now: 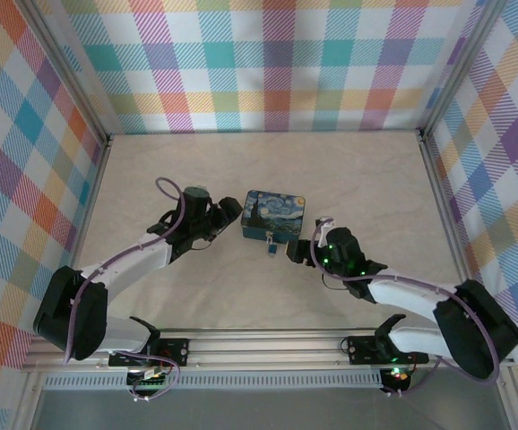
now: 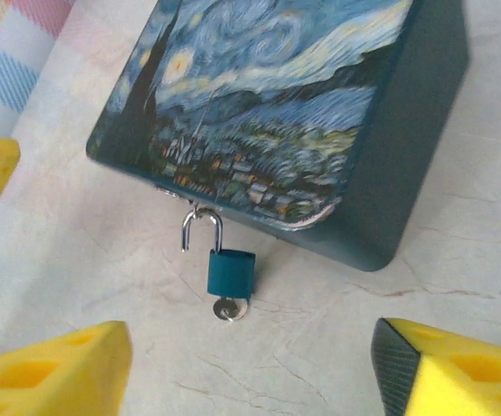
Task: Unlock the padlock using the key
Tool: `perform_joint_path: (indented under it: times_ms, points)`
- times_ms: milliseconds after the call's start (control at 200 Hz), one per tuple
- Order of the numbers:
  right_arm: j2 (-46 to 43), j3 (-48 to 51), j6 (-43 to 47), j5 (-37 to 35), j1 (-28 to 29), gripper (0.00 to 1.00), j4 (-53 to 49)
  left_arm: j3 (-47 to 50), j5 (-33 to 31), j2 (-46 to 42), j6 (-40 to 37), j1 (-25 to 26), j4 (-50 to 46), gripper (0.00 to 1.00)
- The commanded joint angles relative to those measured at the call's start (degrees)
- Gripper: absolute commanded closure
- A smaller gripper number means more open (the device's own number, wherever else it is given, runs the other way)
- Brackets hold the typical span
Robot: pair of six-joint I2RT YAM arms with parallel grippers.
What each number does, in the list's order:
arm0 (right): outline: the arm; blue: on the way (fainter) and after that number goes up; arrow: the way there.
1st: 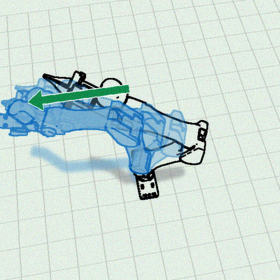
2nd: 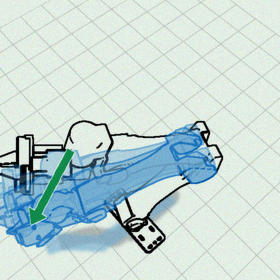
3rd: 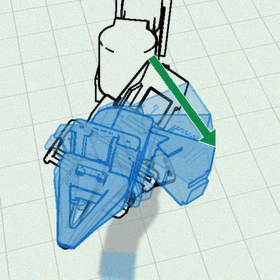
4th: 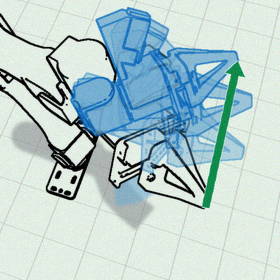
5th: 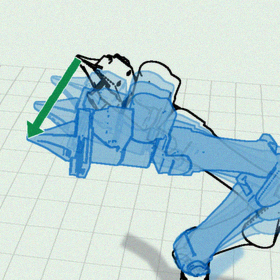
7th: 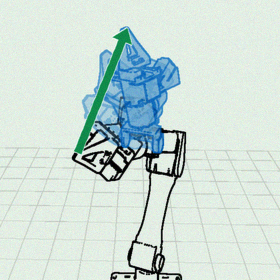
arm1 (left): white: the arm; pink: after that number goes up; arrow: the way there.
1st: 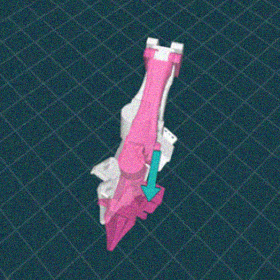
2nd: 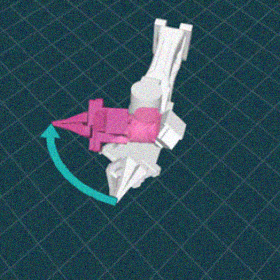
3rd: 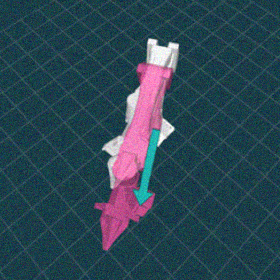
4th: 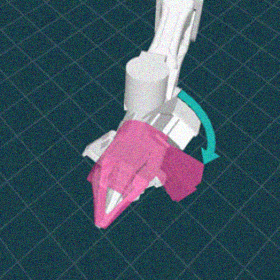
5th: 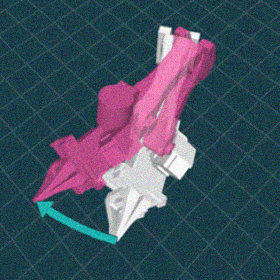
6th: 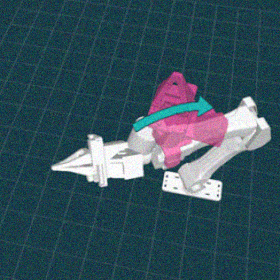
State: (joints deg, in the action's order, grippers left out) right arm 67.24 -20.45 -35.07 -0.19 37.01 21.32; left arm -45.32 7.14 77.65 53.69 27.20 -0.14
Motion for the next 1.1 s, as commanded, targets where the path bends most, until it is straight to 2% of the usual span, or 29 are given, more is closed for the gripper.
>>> perform_joint_path:
  times_ms: [0,45,110,345,620,805,1095]
  points:
    - [-4.37,-1.94,2.54,-0.97,-1.17,0.08,-8.33,-3.77,1.14,1.78,-2.94,-0.9,-2.2,0.12]
    - [-5.84,-2.26,3.02,-0.97,-1.49,0.0,-10.45,-4.63,1.21,2.8,-3.77,-1.03,-2.54,0.07]
    - [-7.7,-2.6,4.05,-0.57,-2.02,0.0,-12.58,-6.2,1.31,4.65,-4.91,-1.18,-3.05,0.0]
    - [-7.64,-4.1,4.0,4.7,-6.23,0.0,-16.88,-15.57,7.21,15.15,-10.51,-1.28,-6.21,0.0]
    - [2.78,-10.48,3.09,17.01,-14.38,0.0,-18.88,-22.63,12.14,24.34,-13.52,-1.44,-6.85,0.05]
    - [10.99,-16.44,2.2,21.96,-15.51,0.0,-17.01,-23.38,14.46,27.97,-12.8,-1.41,-7.21,0.09]
    - [22.84,-25.48,3.49,27.03,-15.4,0.0,-16.81,-18.74,15.36,26.6,-11.22,-0.04,-4.55,0.11]
